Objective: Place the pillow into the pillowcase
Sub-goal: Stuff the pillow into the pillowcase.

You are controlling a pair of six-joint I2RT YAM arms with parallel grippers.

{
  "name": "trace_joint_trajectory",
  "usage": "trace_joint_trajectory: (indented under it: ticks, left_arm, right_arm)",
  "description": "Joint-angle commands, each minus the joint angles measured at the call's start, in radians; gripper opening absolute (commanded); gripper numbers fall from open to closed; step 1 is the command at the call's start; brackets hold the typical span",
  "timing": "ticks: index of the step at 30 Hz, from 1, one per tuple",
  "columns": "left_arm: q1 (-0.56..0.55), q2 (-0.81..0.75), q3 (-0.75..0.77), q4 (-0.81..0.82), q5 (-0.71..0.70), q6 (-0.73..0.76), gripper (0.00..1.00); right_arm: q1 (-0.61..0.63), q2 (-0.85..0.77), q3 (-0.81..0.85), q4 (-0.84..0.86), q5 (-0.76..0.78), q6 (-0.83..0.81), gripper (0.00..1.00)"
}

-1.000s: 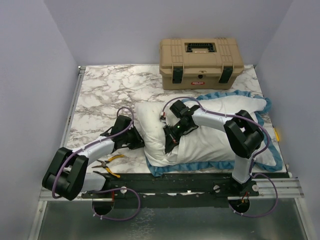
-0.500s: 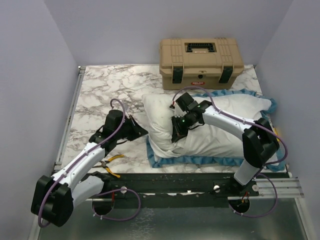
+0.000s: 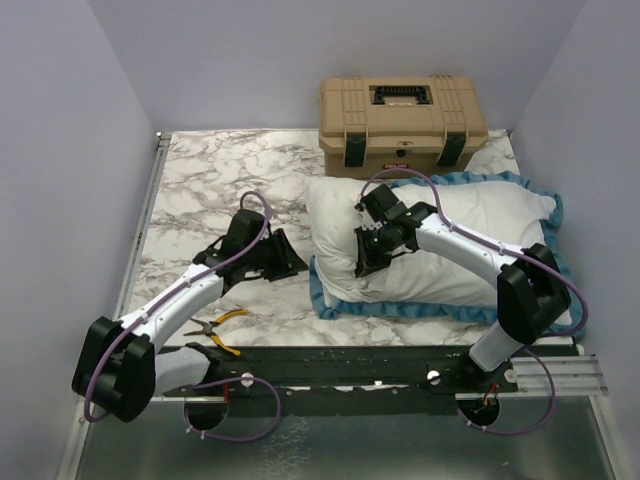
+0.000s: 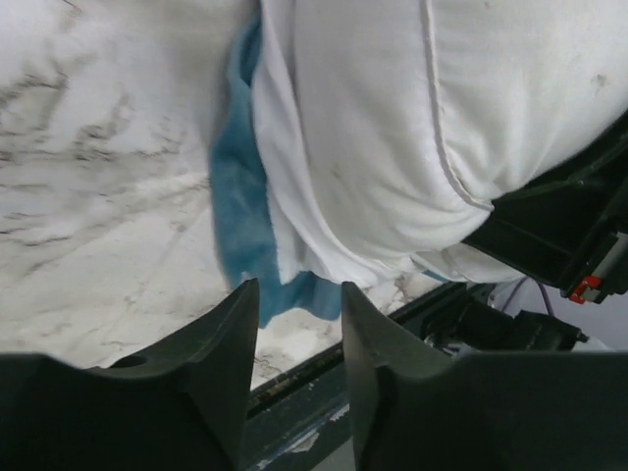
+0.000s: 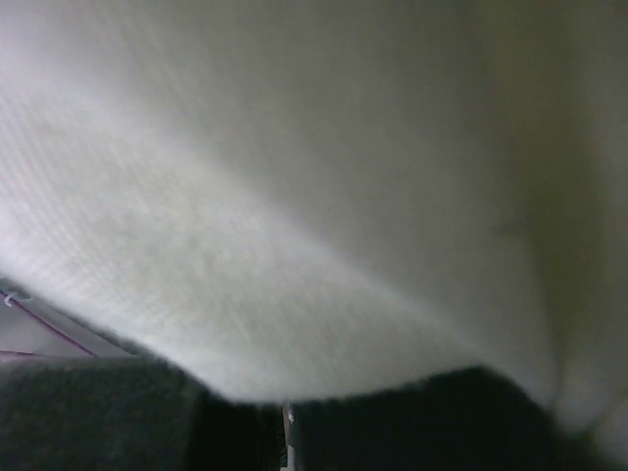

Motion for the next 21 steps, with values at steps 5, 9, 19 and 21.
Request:
trace_joint_trajectory:
  ticks: [5, 9, 19, 21]
  left_arm:
    - [-0.226, 0.122, 0.000, 0.229, -0.008, -0.223, 0.54]
    - [-0.329, 0.242, 0.041, 0.272, -0.038, -0.245, 0.53]
    - [-0.376, 0.412, 0.114, 0.278, -0.156, -0.234, 0.55]
    - [-0.375, 0.402, 0.115, 0.279, -0.195, -0.246, 0.55]
  right_arm:
    - [-0.026, 0.045, 0.005, 0.026, -0.061, 0.043, 0.00]
    - [-0.046, 0.061, 0.026, 0.023, -0.071, 0.049, 0.00]
    - [-0.092, 0.084, 0.034, 0.027, -0.111, 0.044, 0.00]
    - [-0.092, 0.079, 0.029, 0.029, -0.112, 0.044, 0.00]
